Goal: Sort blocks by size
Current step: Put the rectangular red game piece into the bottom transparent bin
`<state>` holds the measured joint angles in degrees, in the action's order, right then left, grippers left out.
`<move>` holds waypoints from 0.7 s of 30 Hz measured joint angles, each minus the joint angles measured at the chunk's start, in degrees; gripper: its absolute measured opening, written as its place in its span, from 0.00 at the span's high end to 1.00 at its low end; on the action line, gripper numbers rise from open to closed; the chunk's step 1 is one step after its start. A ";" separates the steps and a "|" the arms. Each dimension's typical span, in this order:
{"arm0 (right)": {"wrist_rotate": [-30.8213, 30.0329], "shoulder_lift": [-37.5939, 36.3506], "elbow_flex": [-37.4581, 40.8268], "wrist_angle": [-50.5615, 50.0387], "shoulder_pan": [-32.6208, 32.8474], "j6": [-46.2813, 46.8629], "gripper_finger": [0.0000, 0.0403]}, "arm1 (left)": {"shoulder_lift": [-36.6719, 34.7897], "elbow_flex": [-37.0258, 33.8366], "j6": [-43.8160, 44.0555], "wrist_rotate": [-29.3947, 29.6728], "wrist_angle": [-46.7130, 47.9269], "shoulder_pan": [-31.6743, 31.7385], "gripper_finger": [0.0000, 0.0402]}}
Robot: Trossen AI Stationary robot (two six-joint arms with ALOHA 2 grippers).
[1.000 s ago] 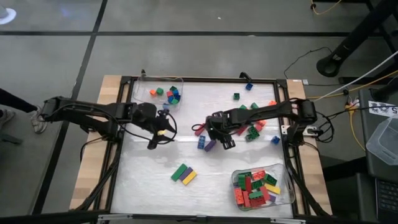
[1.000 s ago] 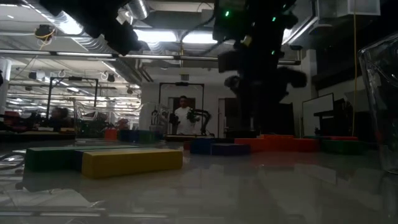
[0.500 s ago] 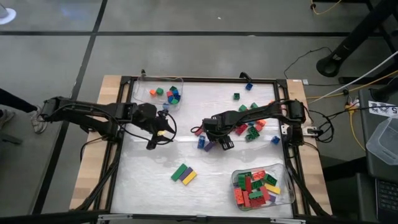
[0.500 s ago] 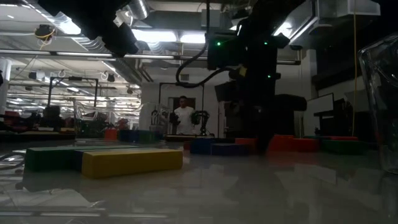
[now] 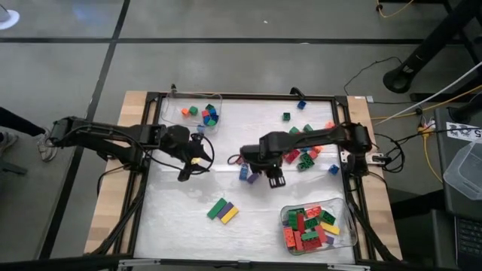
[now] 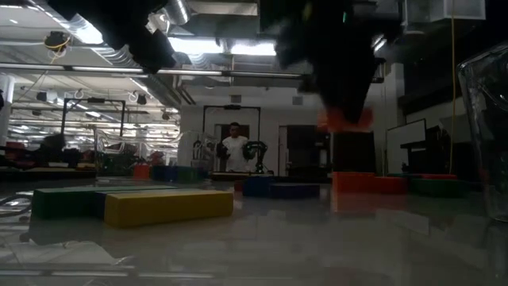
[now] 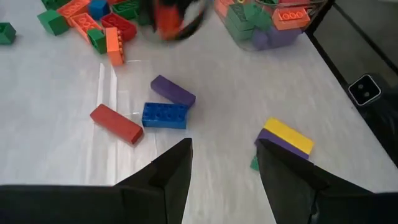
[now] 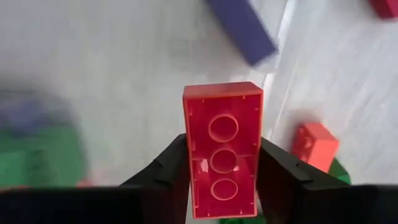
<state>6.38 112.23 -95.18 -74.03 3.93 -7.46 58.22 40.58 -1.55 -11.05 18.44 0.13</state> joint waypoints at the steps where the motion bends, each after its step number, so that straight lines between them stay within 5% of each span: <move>1: 0.22 -0.02 -1.84 -1.50 1.35 1.35 0.64 | 0.01 0.00 0.17 0.00 -0.03 -0.36 0.58; 9: -1.11 -0.16 -13.29 -8.58 15.96 19.47 0.63 | 2.74 0.00 1.55 -0.04 -2.34 -5.15 0.58; 14: -2.50 -0.14 -13.79 -11.32 26.65 34.40 0.65 | 5.89 0.00 5.79 -0.04 -5.92 -9.27 0.58; 21: -6.44 0.23 -11.95 -11.44 39.57 56.53 0.51 | 9.94 0.00 7.60 2.04 -11.64 -15.75 0.58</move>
<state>-0.05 112.46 -107.14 -85.47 43.49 49.06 68.15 40.58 6.05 -9.01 6.80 -15.62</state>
